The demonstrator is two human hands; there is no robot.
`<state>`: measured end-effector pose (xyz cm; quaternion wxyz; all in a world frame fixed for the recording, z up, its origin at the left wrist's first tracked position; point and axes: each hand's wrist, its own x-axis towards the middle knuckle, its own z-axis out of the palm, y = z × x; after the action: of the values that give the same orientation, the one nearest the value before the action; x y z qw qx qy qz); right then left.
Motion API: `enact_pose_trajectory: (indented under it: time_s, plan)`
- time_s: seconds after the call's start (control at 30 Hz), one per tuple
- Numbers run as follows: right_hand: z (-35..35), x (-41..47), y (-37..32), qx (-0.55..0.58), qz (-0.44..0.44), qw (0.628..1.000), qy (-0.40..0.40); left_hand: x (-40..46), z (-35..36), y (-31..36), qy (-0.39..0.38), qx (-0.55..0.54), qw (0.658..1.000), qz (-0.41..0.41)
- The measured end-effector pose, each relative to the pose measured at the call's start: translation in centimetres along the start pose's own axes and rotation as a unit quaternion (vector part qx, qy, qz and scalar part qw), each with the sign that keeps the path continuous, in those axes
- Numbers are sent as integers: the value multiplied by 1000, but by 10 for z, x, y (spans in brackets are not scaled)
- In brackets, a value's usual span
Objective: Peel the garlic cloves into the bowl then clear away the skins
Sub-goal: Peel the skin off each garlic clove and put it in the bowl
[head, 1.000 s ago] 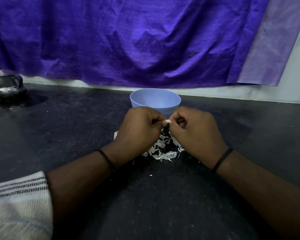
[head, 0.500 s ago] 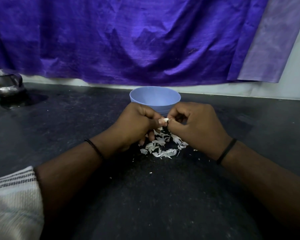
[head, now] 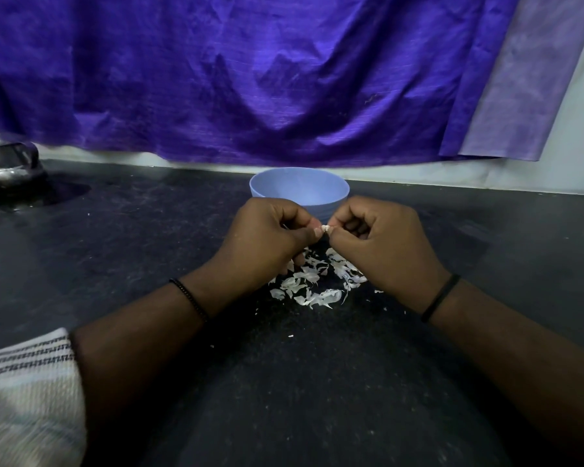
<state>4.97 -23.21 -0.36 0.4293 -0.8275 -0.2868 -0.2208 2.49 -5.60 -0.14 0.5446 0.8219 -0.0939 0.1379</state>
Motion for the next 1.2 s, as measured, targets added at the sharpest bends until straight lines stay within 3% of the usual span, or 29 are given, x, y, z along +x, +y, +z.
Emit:
enact_pose_trajectory:
  time_s: [0.23, 0.63, 1.2]
  plan:
    - [1, 0, 1, -12, -5, 1000, 1, -1, 1, 3, -27, -82, 996, -22]
    - [0, -1, 0, -2, 8, 1000, -2, 4, 1, -2, 7, -119, 992, -36]
    - [-3, 0, 4, -75, -9, 997, -22, 3, 0, 1, 49, -139, 988, -40]
